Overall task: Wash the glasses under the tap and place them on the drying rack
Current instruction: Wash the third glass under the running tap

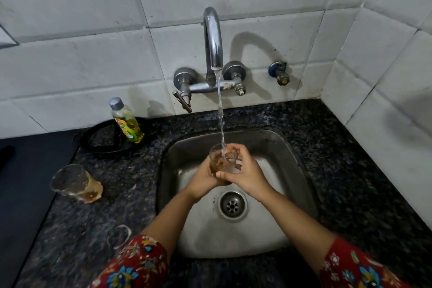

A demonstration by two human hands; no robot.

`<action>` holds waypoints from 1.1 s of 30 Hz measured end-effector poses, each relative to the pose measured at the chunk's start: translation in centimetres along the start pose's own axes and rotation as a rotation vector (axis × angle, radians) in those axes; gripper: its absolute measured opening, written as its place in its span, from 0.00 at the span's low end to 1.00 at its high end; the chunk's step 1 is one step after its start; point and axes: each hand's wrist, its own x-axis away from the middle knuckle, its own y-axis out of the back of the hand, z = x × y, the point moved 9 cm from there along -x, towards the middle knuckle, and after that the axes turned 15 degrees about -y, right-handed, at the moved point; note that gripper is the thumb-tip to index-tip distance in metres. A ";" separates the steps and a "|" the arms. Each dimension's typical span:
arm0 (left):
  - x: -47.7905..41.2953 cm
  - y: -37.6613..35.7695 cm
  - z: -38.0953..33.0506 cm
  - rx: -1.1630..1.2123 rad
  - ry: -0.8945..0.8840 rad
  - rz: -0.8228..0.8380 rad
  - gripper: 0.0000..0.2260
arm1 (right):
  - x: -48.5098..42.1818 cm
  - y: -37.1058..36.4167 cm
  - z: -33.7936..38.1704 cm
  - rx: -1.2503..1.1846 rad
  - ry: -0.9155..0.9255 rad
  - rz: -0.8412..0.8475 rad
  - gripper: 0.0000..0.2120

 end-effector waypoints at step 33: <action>-0.4 1.0 1.4 -0.273 -0.027 0.015 0.31 | -1.9 -4.4 -0.1 1.221 0.289 0.241 0.16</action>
